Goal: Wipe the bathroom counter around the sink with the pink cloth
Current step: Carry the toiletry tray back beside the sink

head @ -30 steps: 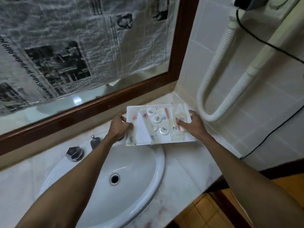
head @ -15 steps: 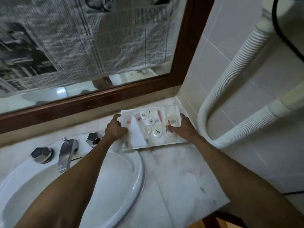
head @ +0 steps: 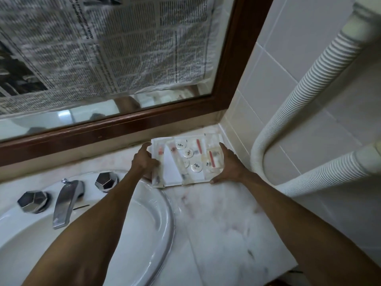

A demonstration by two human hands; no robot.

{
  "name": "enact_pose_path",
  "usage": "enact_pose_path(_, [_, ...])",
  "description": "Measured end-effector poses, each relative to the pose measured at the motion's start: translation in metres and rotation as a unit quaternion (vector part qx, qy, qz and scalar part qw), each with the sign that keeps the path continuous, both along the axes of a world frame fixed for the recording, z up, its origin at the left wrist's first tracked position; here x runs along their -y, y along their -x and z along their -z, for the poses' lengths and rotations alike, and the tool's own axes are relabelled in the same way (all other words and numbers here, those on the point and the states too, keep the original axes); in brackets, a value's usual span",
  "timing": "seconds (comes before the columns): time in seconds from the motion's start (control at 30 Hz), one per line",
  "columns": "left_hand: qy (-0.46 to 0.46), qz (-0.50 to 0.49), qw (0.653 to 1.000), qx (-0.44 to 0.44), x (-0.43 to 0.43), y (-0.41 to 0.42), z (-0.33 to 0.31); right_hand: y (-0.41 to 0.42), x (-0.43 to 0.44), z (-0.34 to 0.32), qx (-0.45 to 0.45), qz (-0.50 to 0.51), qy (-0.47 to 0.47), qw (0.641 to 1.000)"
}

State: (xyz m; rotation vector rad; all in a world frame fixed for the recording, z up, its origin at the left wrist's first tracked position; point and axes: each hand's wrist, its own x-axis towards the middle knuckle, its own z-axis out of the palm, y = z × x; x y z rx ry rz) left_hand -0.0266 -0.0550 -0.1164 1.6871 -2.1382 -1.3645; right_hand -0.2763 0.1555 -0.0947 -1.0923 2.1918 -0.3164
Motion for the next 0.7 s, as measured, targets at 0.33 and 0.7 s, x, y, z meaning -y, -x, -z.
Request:
enact_pose_path(0.33, [-0.009,-0.046,0.999,-0.012,-0.002,0.02,0.014,0.014,-0.004,0.007,0.003,0.019,0.076,0.997])
enact_pose_path(0.7, [-0.029,-0.117,0.991,-0.058,-0.012,0.046,0.019,0.02,0.0,0.018,-0.084,0.067,0.148,0.983])
